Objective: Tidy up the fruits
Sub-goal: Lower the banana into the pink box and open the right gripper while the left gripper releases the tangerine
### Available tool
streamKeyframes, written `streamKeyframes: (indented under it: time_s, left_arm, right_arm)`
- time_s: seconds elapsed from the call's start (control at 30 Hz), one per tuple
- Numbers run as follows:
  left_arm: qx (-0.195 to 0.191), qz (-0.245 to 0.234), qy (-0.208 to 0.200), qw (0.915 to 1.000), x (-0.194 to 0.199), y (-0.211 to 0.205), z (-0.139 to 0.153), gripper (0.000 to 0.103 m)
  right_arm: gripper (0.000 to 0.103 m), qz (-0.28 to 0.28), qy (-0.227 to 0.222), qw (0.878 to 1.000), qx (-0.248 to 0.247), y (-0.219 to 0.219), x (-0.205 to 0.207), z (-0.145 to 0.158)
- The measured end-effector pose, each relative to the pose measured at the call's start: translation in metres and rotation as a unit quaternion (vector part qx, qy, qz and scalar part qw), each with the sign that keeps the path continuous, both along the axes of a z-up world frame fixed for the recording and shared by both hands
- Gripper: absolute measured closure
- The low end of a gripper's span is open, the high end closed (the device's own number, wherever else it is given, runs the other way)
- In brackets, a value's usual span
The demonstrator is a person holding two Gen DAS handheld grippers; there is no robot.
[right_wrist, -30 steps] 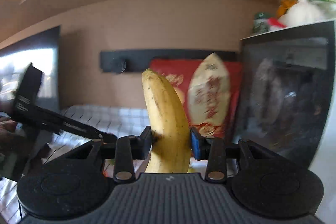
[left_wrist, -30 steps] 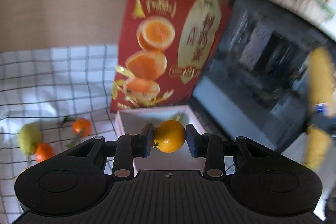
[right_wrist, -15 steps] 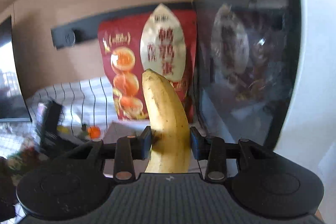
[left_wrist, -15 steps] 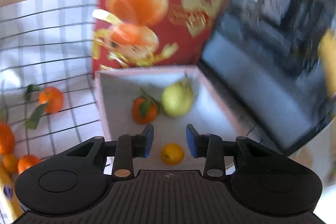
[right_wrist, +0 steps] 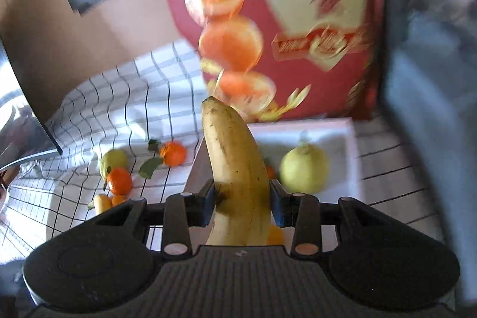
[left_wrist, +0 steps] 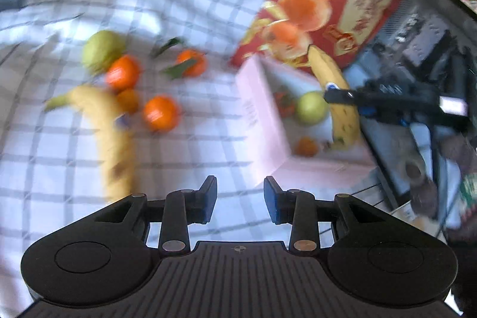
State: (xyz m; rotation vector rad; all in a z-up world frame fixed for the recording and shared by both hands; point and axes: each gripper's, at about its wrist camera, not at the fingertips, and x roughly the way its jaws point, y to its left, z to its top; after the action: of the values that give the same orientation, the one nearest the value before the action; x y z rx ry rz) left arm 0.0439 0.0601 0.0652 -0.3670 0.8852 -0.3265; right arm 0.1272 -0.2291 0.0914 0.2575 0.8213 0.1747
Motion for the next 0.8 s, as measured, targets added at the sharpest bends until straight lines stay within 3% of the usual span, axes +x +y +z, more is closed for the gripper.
streamKeyframes:
  time_s: [0.13,0.27,0.63,0.8]
  left_arm:
    - [-0.004,0.037,0.028,0.9989,-0.020,0.031,-0.016,0.065]
    - [-0.001,0.075,0.047,0.9961,-0.031,0.054,-0.027,0.065]
    - [0.005,0.071,0.053,0.9961,-0.030,0.053,-0.032,0.065]
    - [0.038,0.091,0.034,0.9945,-0.022,0.050,-0.025,0.065]
  right_arm:
    - [0.066,0.010,0.058,0.998,0.024,0.018,0.038,-0.038]
    - [0.076,0.010,0.082,0.997,-0.001,0.032,0.057,-0.060]
    - [0.077,0.025,0.075,0.996,-0.035,0.033,0.044,-0.056]
    - [0.077,0.037,0.007,0.994,-0.107,0.044,0.003,-0.035]
